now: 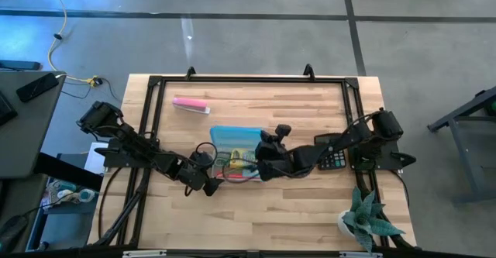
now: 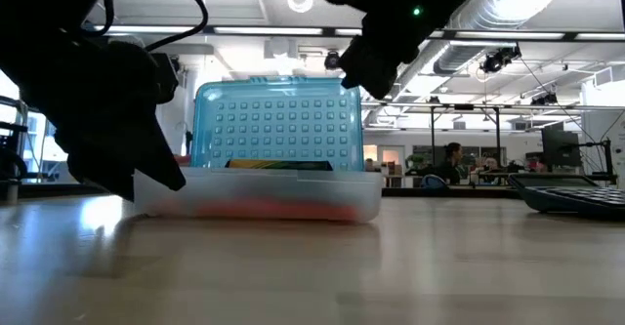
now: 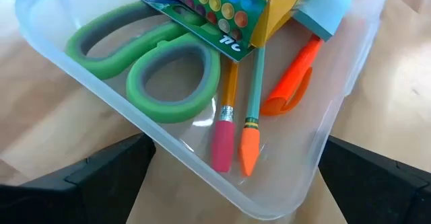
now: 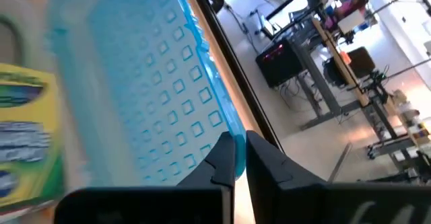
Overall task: Pack school essentials
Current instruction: Close the supply box
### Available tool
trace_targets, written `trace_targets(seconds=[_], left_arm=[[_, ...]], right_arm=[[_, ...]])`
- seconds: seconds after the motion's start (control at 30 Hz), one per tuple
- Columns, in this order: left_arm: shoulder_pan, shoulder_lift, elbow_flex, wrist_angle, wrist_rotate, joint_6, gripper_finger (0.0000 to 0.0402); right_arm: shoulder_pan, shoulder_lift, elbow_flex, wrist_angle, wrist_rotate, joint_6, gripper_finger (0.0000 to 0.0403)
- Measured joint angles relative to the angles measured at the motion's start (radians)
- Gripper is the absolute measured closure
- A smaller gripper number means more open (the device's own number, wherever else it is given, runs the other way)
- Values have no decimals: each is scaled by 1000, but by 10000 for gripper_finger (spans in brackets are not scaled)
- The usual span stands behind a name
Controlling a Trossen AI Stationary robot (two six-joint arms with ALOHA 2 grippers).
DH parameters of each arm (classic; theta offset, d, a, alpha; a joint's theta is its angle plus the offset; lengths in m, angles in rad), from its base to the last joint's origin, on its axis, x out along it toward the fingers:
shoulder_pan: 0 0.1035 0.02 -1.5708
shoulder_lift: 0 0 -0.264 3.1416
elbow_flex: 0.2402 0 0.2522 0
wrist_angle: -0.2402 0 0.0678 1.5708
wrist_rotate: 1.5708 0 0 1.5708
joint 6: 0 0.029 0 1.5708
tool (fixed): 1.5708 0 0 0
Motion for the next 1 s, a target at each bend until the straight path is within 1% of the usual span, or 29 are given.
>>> trace_targets(seconds=[0.17,0.4,0.73,1.0], left_arm=[[5,0,-1,-2,-63,-16,2],[5,0,-1,1,-73,-14,2],[5,-1,0,4,-118,-9,2],[5,-1,2,9,-116,-12,2]], right_arm=[[49,0,1,0,10,8,386],[74,0,1,6,1,29,382],[82,0,1,4,-73,76,382],[99,2,1,5,-93,82,382]])
